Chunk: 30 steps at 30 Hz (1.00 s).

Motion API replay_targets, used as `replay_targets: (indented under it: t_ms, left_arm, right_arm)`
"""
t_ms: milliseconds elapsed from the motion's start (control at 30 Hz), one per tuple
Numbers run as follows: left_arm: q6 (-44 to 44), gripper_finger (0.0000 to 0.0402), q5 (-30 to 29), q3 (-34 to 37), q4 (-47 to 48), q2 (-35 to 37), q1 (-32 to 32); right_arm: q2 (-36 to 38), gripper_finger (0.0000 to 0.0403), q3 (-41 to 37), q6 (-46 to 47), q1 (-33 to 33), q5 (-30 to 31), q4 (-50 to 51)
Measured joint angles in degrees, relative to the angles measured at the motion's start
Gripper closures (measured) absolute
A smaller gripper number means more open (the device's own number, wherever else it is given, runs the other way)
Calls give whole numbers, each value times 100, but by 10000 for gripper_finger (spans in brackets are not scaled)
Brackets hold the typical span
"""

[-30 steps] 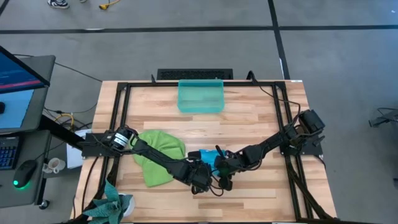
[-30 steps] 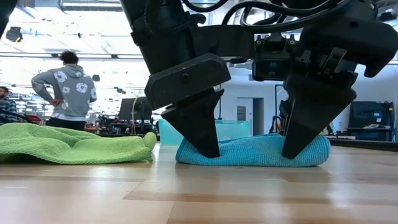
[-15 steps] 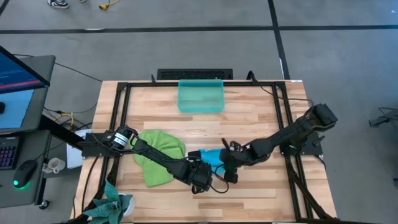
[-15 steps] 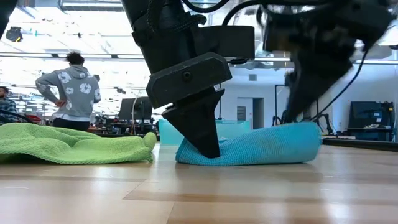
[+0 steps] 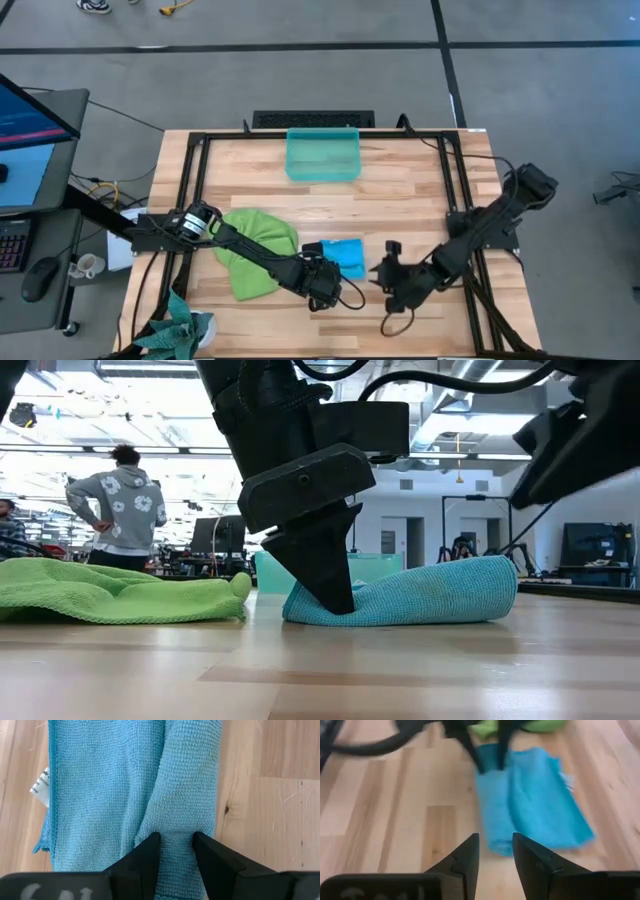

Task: Roll microfiber towels into tight, uniform cylinder then place into a basket
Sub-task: Roll the blue microfiber cloth

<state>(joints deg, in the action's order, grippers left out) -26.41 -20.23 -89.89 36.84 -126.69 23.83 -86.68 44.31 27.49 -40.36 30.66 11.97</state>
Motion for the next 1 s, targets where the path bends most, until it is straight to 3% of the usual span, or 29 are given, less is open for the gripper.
replay_targets:
  t_ms: [167,300,433,833,1000]
  left_arm:
    - [-119,283,0,0,-18,0,0]
    - [-142,283,0,0,-22,0,2]
    - [-192,283,-2,0,-28,-2,2]
    - [-194,283,-4,0,-35,-2,7]
    - [-198,283,-4,-2,-46,-3,7]
  right_arm:
    - [-596,268,-34,-848,51,-75,-1004]
    - [-941,293,-26,-1085,411,-767,-1317]
    - [-1188,323,-24,-908,757,-1090,-1370]
    - [-1144,385,-17,-371,1128,-1027,-1370]
    - [-1144,392,-13,396,1285,-979,-987]
